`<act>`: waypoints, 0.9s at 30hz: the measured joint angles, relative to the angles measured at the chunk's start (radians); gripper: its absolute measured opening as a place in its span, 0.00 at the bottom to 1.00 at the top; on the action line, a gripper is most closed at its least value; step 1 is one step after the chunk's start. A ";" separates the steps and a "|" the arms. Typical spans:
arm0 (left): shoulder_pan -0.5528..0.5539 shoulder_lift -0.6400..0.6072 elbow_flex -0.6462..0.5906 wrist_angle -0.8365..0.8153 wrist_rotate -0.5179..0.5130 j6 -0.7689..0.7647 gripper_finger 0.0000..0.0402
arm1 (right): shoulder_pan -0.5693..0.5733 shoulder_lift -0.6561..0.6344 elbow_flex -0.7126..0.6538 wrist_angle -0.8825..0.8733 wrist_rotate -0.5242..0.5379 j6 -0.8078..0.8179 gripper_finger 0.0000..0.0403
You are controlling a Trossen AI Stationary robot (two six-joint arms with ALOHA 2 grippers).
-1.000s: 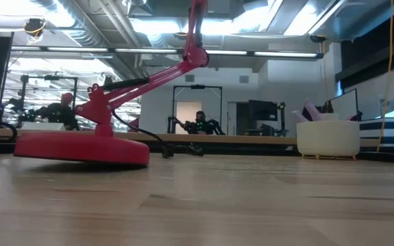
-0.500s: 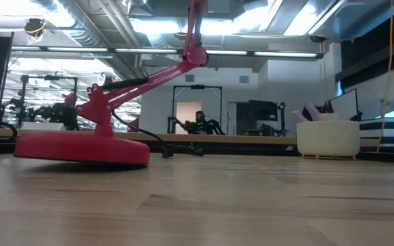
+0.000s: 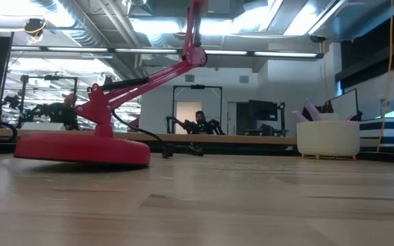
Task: Screw lightbulb
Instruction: Insert the light bulb into the lamp
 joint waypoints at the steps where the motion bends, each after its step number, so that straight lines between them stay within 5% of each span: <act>1: 0.000 0.000 0.000 0.000 0.000 0.001 0.62 | 0.000 0.000 0.000 0.000 0.000 0.024 0.62; 19: -0.002 0.000 0.000 0.004 0.000 0.012 0.62 | -0.012 0.003 0.000 0.002 -0.006 0.700 0.63; 27: -0.004 -0.001 0.000 0.016 -0.002 0.031 0.62 | -0.015 0.003 0.000 0.000 -0.026 0.865 0.64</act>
